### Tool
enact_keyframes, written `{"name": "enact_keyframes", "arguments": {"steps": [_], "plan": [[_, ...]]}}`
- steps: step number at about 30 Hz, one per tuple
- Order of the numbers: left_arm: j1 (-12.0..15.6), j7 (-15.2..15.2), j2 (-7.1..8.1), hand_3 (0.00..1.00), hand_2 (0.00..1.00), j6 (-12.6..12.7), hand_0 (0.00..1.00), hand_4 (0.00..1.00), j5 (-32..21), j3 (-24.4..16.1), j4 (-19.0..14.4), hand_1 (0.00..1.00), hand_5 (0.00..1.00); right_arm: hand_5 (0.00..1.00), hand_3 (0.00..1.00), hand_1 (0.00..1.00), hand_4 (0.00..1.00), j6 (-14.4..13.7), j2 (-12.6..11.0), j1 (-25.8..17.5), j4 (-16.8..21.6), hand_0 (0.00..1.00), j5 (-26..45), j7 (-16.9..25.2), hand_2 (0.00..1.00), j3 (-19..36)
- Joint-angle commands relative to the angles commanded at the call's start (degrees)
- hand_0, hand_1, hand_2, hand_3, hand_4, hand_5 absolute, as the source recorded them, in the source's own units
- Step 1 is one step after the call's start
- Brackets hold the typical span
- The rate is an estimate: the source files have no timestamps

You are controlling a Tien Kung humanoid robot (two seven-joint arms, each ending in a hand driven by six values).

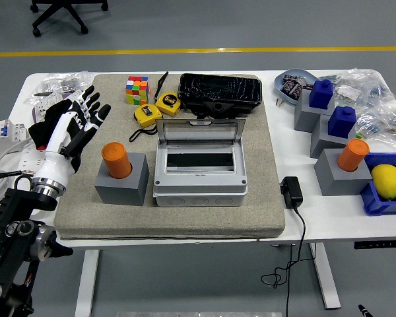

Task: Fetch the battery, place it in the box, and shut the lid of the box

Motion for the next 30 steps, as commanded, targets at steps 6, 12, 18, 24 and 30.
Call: {"name": "enact_keyframes", "arguments": {"steps": [6,12,18,24,30], "plan": [[-0.1,0.8,0.02,0.998,0.998,-1.4,0.998,0.998,2.9,0.7,-0.3,0.998,0.002,0.998,0.765,0.693,0.998,0.0,0.0,0.0,0.0,0.767,0.0,0.0,0.714,0.0],[0.0,1.4,0.33,0.998,0.998,-4.3,0.998,0.998,4.7,1.9,-0.9,0.998,0.002,0.998,0.765,0.693,0.998,0.0,0.0,0.0,0.0,0.767,0.2,-0.1,0.713,-0.2],[-0.3,0.2,0.37,0.998,0.998,-4.9,0.998,0.998,3.3,3.0,0.9,0.998,0.002,0.998,0.765,0.693,0.998,0.0,-0.1,0.1,0.0,0.769,0.2,-0.1,0.713,-0.3],[-0.8,-2.1,0.23,0.953,0.998,-5.9,0.967,0.998,0.2,3.3,5.0,0.998,0.002,0.998,0.765,0.693,0.998,0.1,-0.2,0.2,0.0,0.768,0.3,0.0,0.713,-0.5],[-1.2,-2.2,0.26,0.933,0.998,-4.9,0.964,0.998,0.7,3.5,6.4,0.998,0.002,0.998,0.765,0.693,0.998,0.1,-0.2,0.1,0.0,0.768,0.2,-0.1,0.714,-0.5]]}}
